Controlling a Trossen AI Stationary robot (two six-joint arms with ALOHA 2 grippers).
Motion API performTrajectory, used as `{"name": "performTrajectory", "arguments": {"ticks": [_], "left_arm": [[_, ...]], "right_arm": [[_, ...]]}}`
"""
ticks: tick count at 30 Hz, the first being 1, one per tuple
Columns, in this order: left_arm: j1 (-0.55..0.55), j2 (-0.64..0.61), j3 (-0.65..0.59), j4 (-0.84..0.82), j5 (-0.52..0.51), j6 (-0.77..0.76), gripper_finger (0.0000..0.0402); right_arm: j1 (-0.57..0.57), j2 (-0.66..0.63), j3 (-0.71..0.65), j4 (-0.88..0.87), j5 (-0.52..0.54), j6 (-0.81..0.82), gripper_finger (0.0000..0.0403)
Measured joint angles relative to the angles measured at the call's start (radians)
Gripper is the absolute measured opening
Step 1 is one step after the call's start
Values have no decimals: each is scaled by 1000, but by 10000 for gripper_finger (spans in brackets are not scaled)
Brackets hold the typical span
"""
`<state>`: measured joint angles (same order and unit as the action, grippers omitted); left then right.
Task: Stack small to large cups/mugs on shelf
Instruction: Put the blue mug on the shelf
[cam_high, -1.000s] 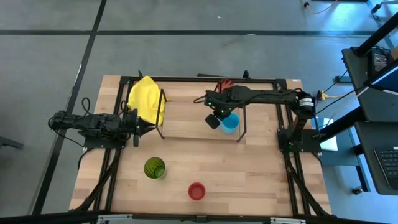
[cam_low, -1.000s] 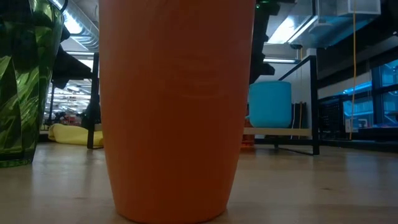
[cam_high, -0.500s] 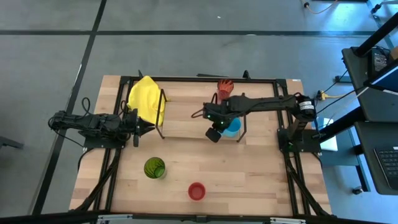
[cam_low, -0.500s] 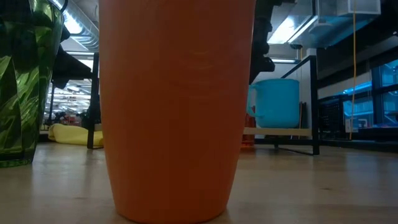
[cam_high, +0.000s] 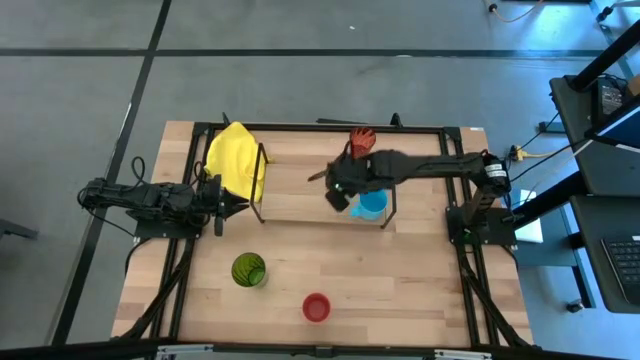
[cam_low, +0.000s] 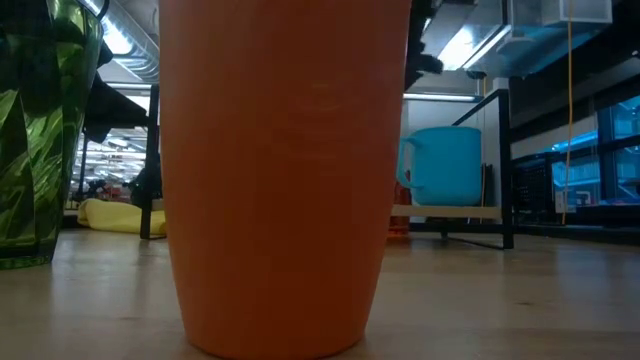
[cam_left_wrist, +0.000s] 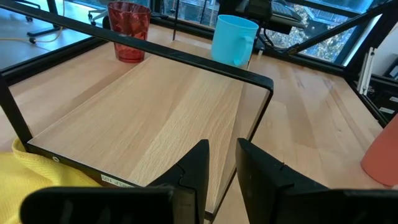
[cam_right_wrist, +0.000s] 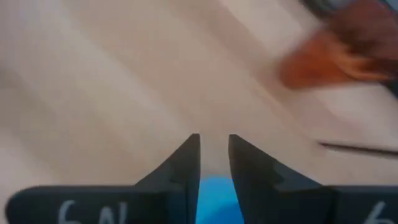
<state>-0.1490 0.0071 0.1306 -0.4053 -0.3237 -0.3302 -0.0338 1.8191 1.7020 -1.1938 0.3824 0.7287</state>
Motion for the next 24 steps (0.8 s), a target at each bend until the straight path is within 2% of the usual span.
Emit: {"name": "performTrajectory", "arguments": {"ticks": [3, 8, 15, 19, 24], "left_arm": [[0, 0, 0, 0, 0, 0, 75], [0, 0, 0, 0, 0, 0, 75], [0, 0, 0, 0, 0, 0, 75], [0, 0, 0, 0, 0, 0, 75], [0, 0, 0, 0, 0, 0, 75]], "right_arm": [[-22, 1, 51, -148, -23, 32, 69], [-40, 0, 76, -282, -185, 110, 11], [-40, 1, -3, -264, -270, 176, 10], [-40, 2, -53, -241, -275, 183, 4], [-42, 2, -100, -166, -191, 180, 10]]}}
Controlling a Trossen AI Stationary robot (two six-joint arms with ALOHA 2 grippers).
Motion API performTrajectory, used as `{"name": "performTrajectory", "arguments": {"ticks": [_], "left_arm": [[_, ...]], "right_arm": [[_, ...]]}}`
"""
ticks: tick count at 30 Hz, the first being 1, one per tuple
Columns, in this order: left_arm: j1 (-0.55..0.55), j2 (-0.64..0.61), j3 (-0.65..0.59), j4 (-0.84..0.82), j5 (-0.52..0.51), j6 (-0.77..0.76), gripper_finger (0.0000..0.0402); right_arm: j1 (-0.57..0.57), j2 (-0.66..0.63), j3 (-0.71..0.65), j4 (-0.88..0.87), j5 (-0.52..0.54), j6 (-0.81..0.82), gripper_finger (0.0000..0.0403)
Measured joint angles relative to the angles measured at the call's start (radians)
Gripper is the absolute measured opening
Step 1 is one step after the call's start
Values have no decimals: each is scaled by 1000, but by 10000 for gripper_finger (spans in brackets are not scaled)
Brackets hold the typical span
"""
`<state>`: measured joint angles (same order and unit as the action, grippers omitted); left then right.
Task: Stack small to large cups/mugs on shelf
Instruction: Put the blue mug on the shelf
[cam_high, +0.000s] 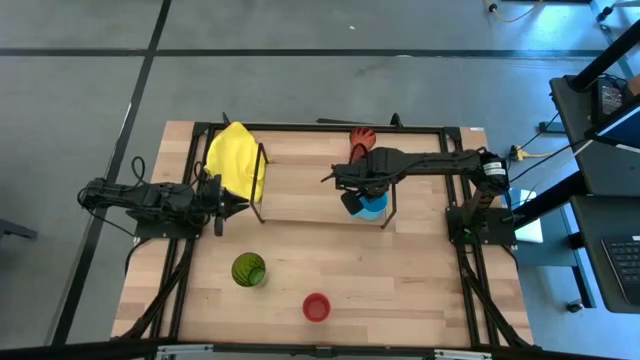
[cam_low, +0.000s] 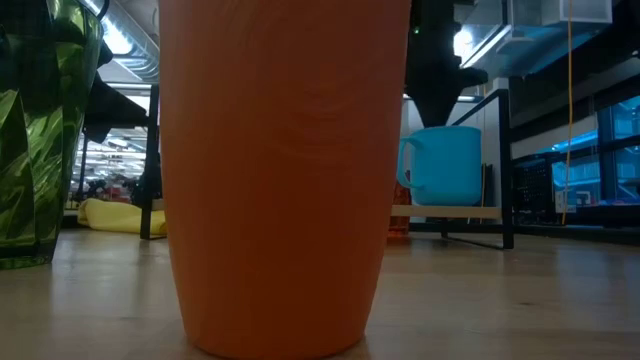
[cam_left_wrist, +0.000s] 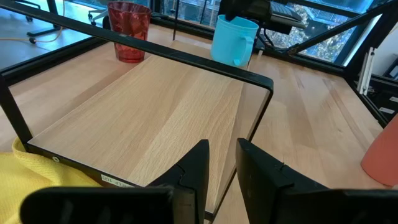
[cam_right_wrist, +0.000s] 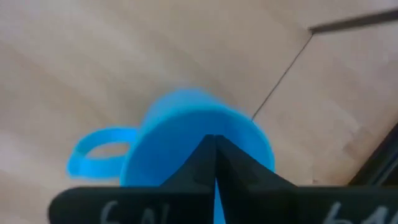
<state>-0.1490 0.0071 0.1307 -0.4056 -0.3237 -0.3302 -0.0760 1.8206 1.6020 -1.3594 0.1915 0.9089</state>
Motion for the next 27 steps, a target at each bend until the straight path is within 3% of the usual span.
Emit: {"name": "performTrajectory", "arguments": {"ticks": [12, 17, 21, 27], "left_arm": [[0, 0, 0, 0, 0, 0, 75], [0, 0, 0, 0, 0, 0, 75], [0, 0, 0, 0, 0, 0, 75], [0, 0, 0, 0, 0, 0, 75]], "right_arm": [[-18, 0, -52, 252, 24, -146, 8], [-19, 0, -47, 201, 26, -152, 4], [-19, 0, -47, 128, 86, -152, 13], [-10, 0, -47, 134, 88, -151, 9]]}}
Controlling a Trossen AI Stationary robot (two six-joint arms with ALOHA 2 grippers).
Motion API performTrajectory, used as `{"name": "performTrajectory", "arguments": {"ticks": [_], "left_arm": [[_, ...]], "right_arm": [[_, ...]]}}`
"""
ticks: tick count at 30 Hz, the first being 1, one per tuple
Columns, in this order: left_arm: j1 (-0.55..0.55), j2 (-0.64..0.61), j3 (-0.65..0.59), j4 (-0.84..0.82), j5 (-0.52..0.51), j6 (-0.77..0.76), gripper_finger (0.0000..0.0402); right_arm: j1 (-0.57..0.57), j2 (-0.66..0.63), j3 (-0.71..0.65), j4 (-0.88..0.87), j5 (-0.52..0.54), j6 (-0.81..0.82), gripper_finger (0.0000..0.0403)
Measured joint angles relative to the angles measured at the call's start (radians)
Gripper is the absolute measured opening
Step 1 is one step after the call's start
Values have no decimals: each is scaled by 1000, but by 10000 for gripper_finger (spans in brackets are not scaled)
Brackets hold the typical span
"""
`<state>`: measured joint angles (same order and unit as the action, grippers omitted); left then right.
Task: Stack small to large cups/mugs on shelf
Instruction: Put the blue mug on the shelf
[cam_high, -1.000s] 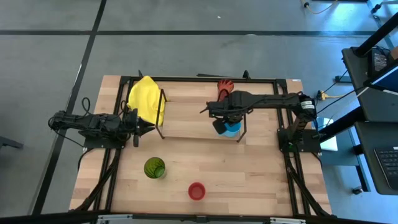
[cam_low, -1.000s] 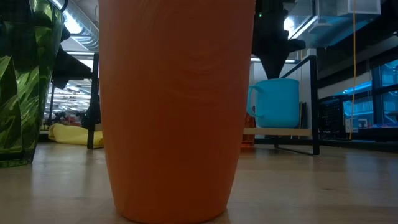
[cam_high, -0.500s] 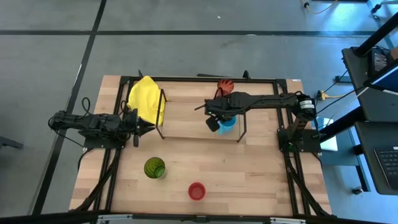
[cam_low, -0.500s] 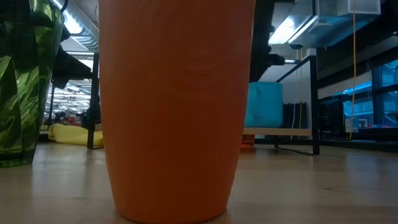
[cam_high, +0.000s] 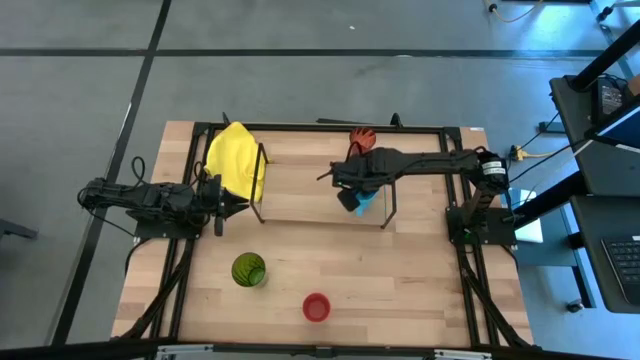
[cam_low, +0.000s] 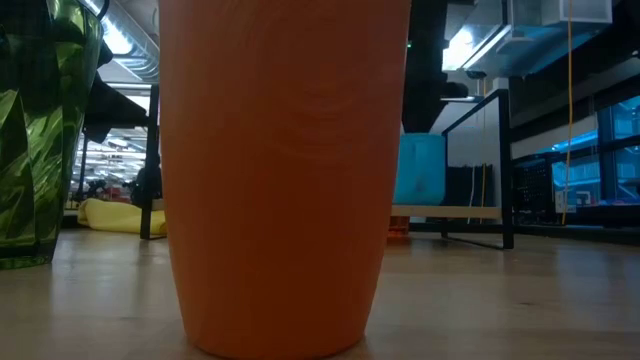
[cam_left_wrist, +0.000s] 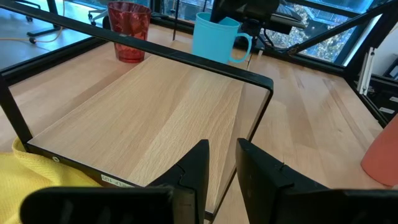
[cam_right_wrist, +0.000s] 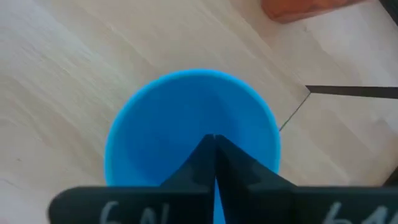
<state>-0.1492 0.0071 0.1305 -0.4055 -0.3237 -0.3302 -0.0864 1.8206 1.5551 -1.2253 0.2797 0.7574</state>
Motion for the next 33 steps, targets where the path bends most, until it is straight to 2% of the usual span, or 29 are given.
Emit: {"name": "performTrajectory", "arguments": {"ticks": [9, 15, 22, 25, 33], "left_arm": [[0, 0, 0, 0, 0, 0, 75], [0, 0, 0, 0, 0, 0, 75], [0, 0, 0, 0, 0, 0, 75], [0, 0, 0, 0, 0, 0, 75], [0, 0, 0, 0, 0, 0, 75]], "right_arm": [[38, 0, 74, 4, 85, 1, 11], [39, 0, 154, -19, 85, 23, 4], [40, 5, 179, 158, -16, 16, 3], [32, 37, 179, 164, -36, 19, 2], [8, 125, 177, 138, 20, -88, 2]]}}
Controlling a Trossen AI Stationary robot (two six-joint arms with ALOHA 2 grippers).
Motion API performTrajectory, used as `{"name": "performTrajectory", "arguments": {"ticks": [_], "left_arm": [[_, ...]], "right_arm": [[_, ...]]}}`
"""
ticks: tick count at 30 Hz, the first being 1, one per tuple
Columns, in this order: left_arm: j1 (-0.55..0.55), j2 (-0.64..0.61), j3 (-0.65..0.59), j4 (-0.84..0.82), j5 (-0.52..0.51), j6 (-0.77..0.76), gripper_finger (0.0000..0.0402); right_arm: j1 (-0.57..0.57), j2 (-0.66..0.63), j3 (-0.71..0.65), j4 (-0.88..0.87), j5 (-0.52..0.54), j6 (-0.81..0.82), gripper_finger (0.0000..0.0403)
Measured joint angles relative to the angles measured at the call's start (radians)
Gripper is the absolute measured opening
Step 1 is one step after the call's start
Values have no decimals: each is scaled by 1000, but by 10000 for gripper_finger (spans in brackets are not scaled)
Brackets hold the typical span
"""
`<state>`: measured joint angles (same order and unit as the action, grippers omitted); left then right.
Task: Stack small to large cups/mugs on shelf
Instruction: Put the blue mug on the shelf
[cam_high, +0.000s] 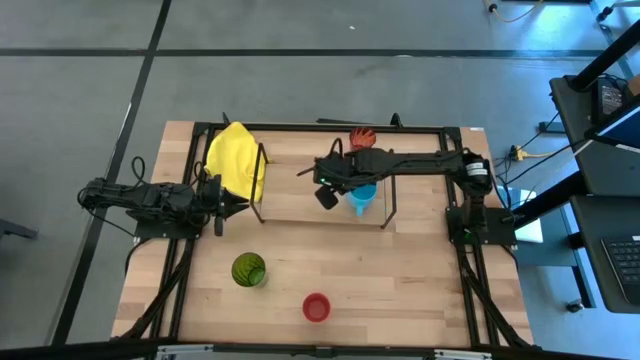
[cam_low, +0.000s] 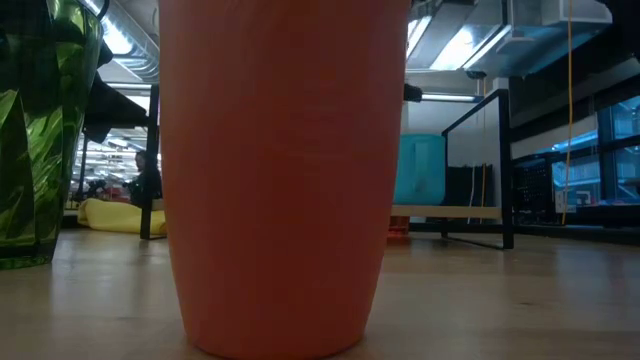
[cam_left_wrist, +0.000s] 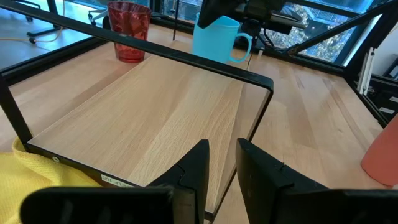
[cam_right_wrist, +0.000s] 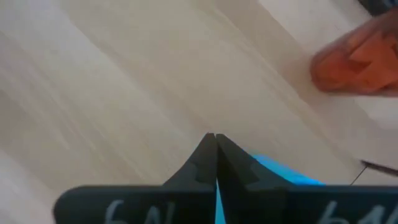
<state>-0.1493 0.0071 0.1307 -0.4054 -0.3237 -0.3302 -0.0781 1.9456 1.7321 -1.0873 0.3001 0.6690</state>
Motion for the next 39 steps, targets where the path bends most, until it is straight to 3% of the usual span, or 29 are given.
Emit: {"name": "performTrajectory", "arguments": {"ticks": [12, 17, 27, 39], "left_arm": [[0, 0, 0, 0, 0, 0, 75], [0, 0, 0, 0, 0, 0, 75], [0, 0, 0, 0, 0, 0, 75], [0, 0, 0, 0, 0, 0, 75]], "right_arm": [[-98, 28, -2, -46, 22, -128, 2], [-124, 28, -2, -55, -49, -134, 3], [-122, 28, -2, -193, -74, -132, 4], [-100, 28, -2, -91, -112, -126, 4]]}}
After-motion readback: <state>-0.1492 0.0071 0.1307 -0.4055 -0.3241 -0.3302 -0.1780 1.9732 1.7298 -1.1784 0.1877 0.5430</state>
